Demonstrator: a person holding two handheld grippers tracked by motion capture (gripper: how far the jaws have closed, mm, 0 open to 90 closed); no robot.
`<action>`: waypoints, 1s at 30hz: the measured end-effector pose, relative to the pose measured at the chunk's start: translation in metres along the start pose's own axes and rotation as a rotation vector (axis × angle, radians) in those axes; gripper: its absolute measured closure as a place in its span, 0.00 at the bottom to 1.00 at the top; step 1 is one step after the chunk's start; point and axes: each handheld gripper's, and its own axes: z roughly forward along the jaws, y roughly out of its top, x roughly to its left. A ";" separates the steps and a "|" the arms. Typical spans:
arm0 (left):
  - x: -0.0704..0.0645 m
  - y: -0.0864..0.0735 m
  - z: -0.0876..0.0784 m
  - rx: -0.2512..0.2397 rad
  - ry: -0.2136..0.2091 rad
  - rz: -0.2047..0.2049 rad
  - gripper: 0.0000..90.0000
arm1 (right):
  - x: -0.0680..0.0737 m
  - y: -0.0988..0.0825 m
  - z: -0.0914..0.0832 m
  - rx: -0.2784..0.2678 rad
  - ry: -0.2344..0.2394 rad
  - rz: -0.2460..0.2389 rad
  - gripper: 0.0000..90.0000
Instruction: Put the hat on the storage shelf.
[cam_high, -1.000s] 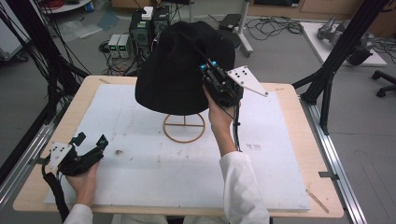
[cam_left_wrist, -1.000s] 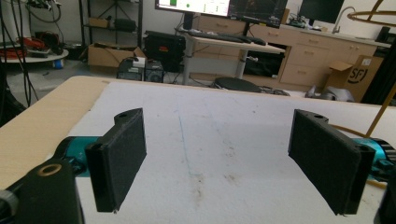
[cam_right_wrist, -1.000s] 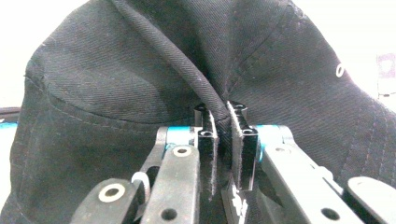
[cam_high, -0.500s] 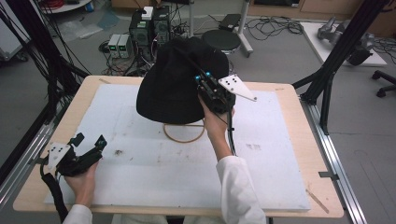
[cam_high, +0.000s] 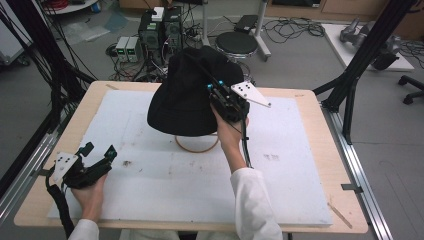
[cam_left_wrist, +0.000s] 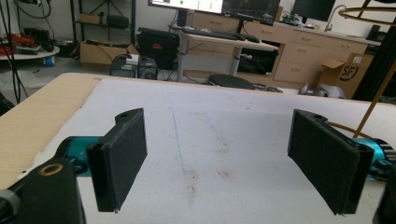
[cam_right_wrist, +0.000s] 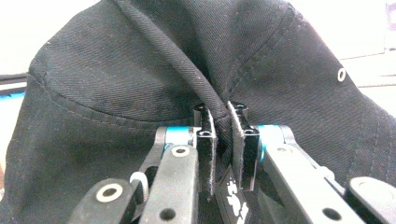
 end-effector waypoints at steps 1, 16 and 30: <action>0.000 0.000 0.000 0.000 -0.003 -0.003 0.22 | 0.000 -0.001 -0.001 0.000 -0.001 0.007 0.91; -0.001 0.000 0.000 0.002 -0.006 -0.001 0.22 | 0.002 -0.006 -0.013 -0.010 0.019 0.004 0.90; -0.001 0.000 -0.001 -0.003 0.000 0.006 0.22 | 0.003 -0.003 -0.031 -0.037 -0.003 -0.015 0.47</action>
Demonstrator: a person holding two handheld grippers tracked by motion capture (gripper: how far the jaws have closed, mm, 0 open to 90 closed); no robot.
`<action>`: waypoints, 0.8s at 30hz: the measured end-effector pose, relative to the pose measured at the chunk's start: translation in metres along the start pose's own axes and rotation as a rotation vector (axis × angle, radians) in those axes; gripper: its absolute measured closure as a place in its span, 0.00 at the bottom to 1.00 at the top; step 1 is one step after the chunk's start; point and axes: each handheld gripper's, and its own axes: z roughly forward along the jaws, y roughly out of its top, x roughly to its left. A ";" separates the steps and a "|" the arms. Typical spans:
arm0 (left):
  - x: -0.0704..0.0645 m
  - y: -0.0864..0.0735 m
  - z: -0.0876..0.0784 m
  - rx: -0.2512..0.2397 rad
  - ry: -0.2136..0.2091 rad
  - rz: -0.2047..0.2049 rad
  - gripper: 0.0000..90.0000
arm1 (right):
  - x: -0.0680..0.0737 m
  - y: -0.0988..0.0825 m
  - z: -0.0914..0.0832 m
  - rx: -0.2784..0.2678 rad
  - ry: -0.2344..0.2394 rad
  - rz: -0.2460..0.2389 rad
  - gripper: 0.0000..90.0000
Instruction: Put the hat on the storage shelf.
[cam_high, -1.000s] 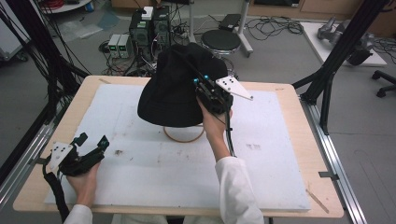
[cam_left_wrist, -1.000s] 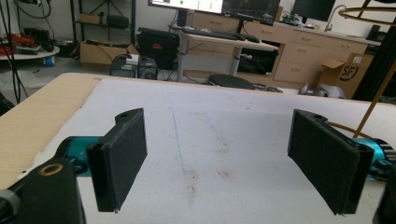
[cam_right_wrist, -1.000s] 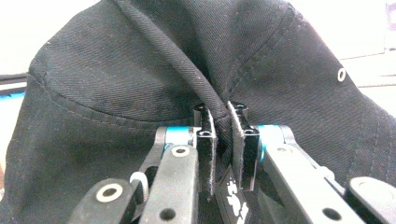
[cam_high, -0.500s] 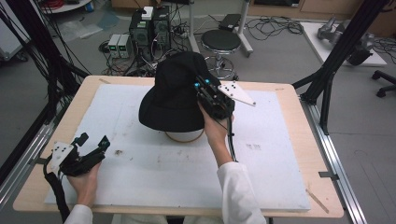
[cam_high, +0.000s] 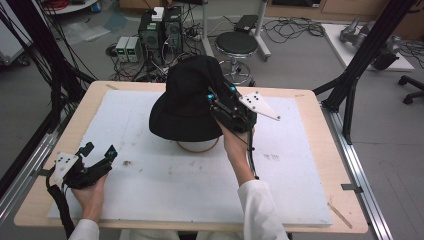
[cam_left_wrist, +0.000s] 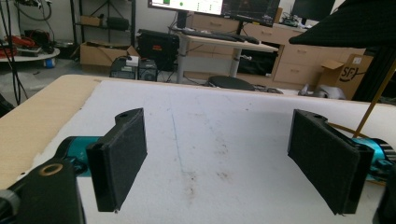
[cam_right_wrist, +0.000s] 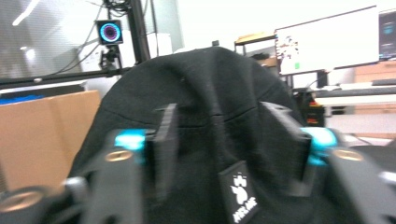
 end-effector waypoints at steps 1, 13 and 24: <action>0.000 0.000 0.000 0.002 0.001 0.000 0.22 | 0.000 0.000 -0.002 0.000 -0.006 -0.004 0.44; 0.000 0.000 0.000 -0.001 0.002 0.004 0.22 | -0.013 -0.001 -0.036 0.007 -0.053 -0.028 0.26; -0.001 0.000 0.000 0.001 0.003 0.010 0.22 | -0.031 -0.008 -0.062 0.010 -0.100 -0.018 0.16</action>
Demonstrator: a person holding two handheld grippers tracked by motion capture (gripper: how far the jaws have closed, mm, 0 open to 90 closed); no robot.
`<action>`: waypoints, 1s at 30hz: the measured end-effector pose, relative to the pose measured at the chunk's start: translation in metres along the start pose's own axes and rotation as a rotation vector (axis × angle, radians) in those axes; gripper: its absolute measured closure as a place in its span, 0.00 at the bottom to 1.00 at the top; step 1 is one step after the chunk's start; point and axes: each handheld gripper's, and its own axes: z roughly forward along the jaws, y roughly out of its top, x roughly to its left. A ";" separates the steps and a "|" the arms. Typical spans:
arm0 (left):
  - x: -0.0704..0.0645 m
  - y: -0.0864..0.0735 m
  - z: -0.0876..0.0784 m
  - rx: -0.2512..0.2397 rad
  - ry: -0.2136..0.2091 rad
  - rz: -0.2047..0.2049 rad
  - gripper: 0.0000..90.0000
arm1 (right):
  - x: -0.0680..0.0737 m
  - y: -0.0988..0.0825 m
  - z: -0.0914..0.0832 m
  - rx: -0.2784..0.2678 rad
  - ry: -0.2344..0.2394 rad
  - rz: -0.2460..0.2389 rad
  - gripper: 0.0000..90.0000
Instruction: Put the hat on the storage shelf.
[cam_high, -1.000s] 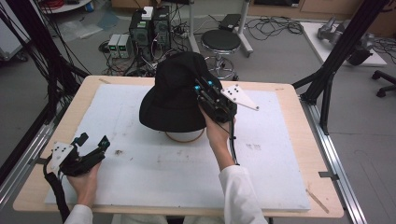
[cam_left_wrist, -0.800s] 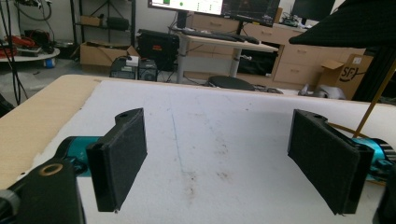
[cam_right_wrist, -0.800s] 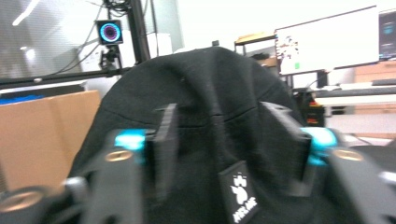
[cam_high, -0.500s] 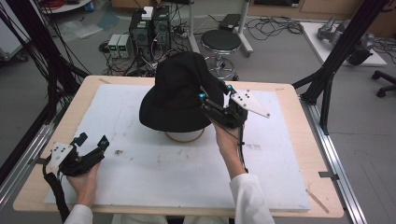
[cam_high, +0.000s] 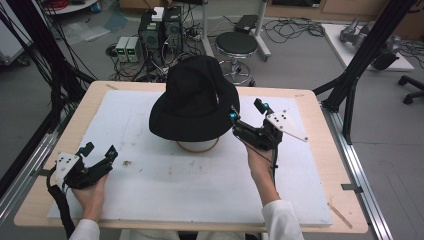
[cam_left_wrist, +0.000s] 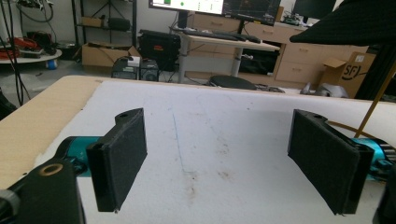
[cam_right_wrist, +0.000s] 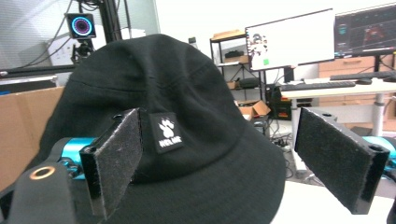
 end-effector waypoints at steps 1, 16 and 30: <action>0.000 0.000 0.000 -0.001 -0.001 -0.002 0.22 | -0.001 -0.001 -0.001 0.000 -0.003 0.000 0.16; 0.002 0.001 -0.002 -0.016 0.001 -0.027 0.21 | -0.028 -0.014 -0.031 0.066 -0.131 0.009 0.13; 0.007 0.002 -0.004 -0.030 0.009 -0.059 0.21 | -0.039 -0.028 -0.065 0.117 -0.272 -0.013 0.13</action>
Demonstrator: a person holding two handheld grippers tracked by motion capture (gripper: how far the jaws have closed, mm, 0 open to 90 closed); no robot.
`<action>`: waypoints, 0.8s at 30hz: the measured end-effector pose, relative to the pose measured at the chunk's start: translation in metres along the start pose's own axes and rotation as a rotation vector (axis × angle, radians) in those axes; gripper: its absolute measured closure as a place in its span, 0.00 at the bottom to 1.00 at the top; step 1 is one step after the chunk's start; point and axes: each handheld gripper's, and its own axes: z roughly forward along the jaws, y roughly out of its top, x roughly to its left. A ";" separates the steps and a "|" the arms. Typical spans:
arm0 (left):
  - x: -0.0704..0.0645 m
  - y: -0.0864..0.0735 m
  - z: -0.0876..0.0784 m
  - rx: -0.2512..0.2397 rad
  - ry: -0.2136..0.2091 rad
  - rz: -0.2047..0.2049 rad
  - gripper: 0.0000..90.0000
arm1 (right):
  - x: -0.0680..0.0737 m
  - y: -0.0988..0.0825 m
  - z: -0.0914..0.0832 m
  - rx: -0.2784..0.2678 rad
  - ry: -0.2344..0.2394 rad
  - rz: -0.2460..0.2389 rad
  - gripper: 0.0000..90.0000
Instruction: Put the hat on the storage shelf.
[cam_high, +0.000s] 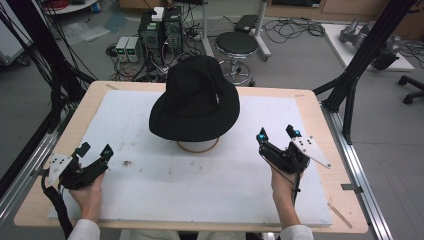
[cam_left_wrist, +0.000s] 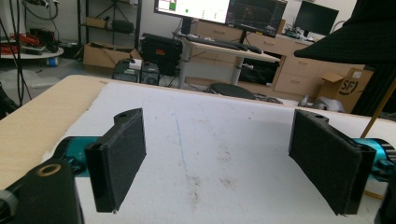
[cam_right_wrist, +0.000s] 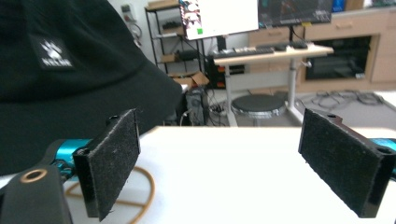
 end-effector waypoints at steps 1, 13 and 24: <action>0.000 0.000 0.000 0.000 -0.001 0.000 0.21 | -0.004 -0.005 -0.004 0.016 -0.010 0.002 0.13; 0.001 -0.001 0.002 -0.006 -0.004 -0.013 0.21 | -0.028 -0.037 -0.016 0.054 -0.024 0.051 0.13; 0.000 -0.001 0.004 -0.001 -0.009 -0.009 0.21 | -0.035 -0.045 -0.024 0.063 -0.056 0.027 0.13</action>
